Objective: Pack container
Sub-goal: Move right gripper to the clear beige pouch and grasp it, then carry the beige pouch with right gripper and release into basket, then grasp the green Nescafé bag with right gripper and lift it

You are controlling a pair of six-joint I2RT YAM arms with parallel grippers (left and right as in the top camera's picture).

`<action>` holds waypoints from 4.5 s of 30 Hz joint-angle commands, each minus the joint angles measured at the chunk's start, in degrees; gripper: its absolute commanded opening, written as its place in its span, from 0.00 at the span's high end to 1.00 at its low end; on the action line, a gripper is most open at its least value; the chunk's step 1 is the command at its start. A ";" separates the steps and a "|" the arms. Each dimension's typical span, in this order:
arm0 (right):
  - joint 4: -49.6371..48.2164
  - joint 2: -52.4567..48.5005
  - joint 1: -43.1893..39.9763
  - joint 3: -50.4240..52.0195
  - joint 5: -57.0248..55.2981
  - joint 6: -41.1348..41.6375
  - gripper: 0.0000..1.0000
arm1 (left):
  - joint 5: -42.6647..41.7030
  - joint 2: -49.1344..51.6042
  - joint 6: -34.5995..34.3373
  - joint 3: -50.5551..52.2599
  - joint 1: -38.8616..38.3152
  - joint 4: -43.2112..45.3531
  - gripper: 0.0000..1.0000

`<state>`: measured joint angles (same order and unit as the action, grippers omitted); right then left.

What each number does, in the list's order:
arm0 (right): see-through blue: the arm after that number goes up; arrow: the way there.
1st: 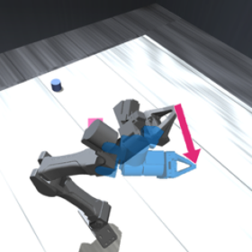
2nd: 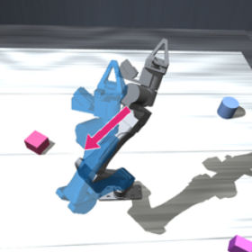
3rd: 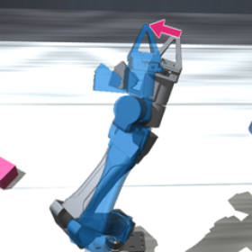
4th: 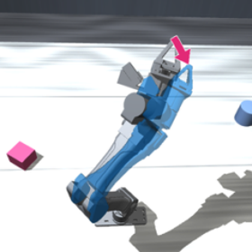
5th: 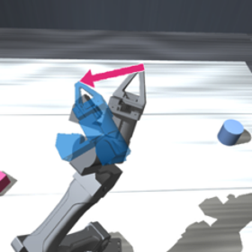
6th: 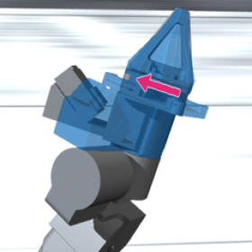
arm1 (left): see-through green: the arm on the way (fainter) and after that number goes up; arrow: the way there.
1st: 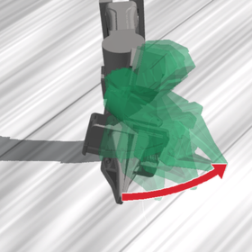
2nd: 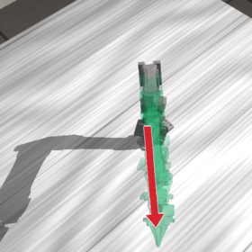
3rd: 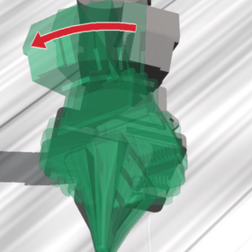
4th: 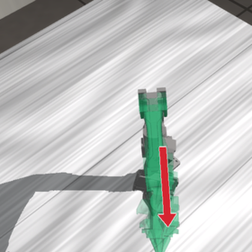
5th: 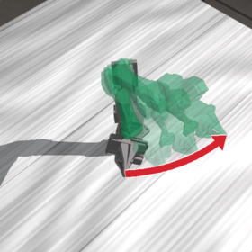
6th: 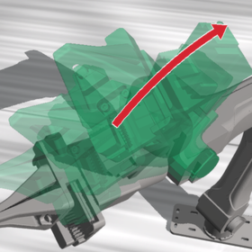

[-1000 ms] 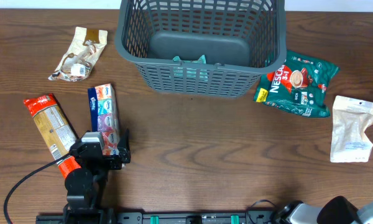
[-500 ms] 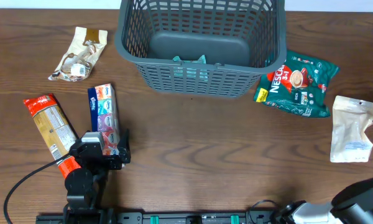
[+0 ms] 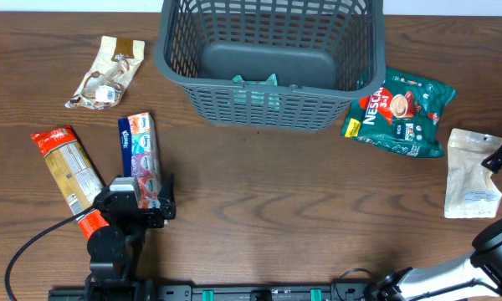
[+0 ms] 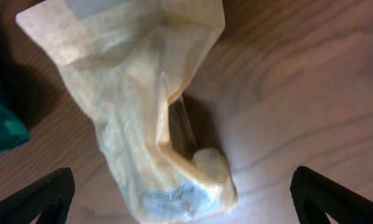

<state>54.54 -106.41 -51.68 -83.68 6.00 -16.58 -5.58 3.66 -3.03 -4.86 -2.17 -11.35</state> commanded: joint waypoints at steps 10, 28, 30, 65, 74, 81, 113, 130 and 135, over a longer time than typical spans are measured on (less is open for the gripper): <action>-10.36 -6.95 3.48 10.14 2.62 -3.23 0.04 | 0.09 0.07 -0.52 0.87 -0.26 -1.46 0.01; -17.57 -5.55 9.68 16.70 5.14 0.50 0.99 | 0.09 0.07 -0.52 0.87 -0.26 -1.44 0.01; -17.22 -3.65 9.92 15.52 6.36 1.27 0.99 | 0.09 0.07 -0.52 0.87 -0.26 -1.44 0.01; -10.99 2.16 69.46 -26.29 14.29 -29.97 0.99 | 0.02 0.07 -0.72 0.87 -0.26 -1.49 0.01; -3.96 -14.43 70.84 -26.29 15.23 -31.93 0.99 | 0.02 0.07 -0.74 0.87 -0.26 -1.49 0.01; -4.59 -13.55 70.64 -26.99 14.53 -29.07 0.64 | 0.02 0.07 -0.74 0.87 -0.26 -1.49 0.01; 16.00 2.16 22.14 -32.96 12.87 23.32 0.25 | 0.02 0.07 -0.72 0.87 -0.26 -1.49 0.01; -5.25 -4.02 22.60 -3.08 11.82 16.46 0.20 | 0.02 0.07 -0.79 0.87 -0.26 -1.49 0.01; -11.43 -4.96 22.47 4.33 11.89 16.04 0.19 | 0.02 0.07 -2.27 0.87 -0.26 -1.49 0.01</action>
<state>44.49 -110.34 -29.30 -81.78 17.61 0.97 -5.58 3.66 -3.64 -4.86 -2.17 -11.38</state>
